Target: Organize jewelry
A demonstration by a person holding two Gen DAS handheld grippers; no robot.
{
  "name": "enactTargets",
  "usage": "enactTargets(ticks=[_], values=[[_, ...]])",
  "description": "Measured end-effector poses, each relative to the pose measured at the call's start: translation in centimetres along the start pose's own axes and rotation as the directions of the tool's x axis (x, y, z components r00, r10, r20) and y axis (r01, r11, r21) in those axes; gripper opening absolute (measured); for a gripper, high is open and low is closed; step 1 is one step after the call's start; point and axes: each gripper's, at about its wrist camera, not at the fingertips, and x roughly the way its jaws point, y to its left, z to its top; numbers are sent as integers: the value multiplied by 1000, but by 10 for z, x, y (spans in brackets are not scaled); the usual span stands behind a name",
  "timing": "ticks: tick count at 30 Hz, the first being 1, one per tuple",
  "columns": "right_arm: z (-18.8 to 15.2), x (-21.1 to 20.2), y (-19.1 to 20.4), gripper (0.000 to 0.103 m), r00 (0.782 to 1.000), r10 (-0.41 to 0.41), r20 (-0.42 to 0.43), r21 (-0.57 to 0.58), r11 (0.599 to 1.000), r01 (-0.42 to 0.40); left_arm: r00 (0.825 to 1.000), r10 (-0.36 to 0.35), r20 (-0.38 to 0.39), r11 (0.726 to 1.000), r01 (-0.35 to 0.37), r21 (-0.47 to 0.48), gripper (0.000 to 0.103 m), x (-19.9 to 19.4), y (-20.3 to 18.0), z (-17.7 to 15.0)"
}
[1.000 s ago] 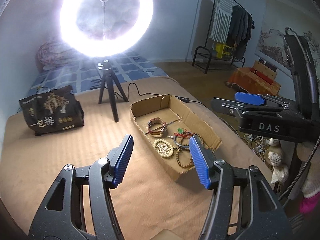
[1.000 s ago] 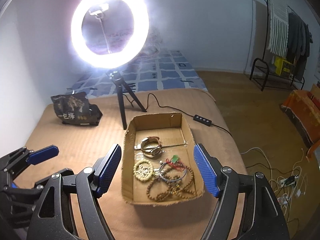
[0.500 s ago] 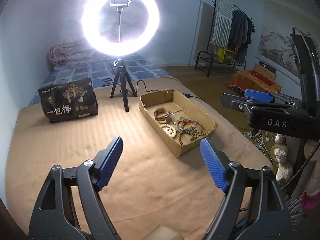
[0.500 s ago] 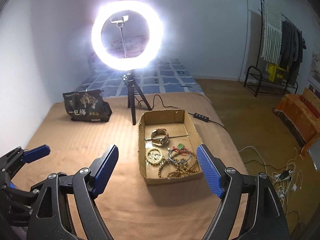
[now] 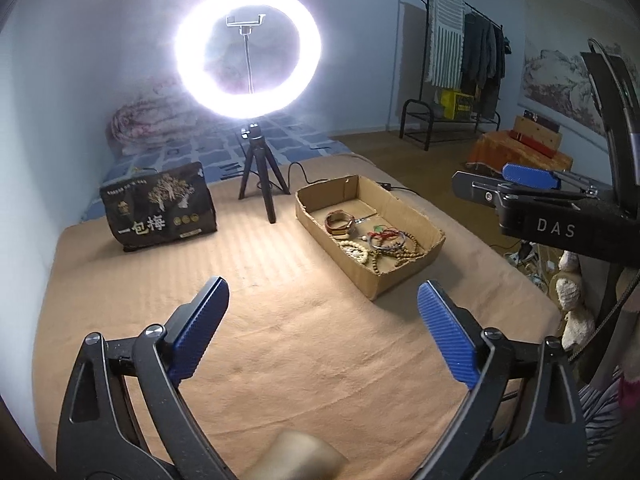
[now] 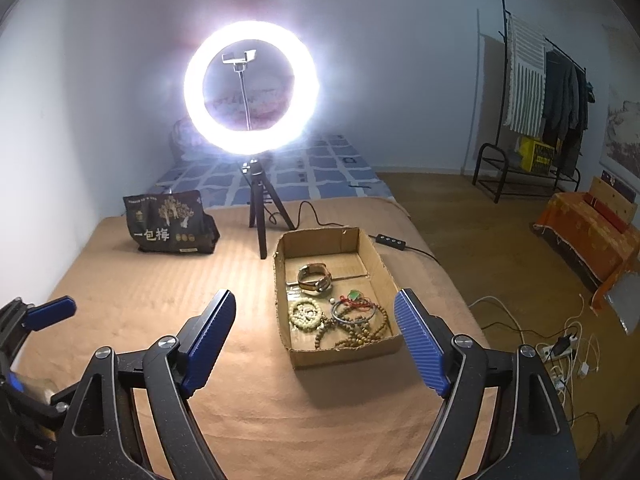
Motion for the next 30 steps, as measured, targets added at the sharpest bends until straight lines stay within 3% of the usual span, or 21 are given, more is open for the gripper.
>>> enactTargets(ticks=[8,30], values=[[-3,2,1,82,1000,-2,-19,-10,1000,1,999,40,-10,999,-40,-14,102,-3,2,0],[-2,2,1,82,1000,-27,-5,-9,1000,27,999,34,-16,999,-34,-36,103,-4,3,0]])
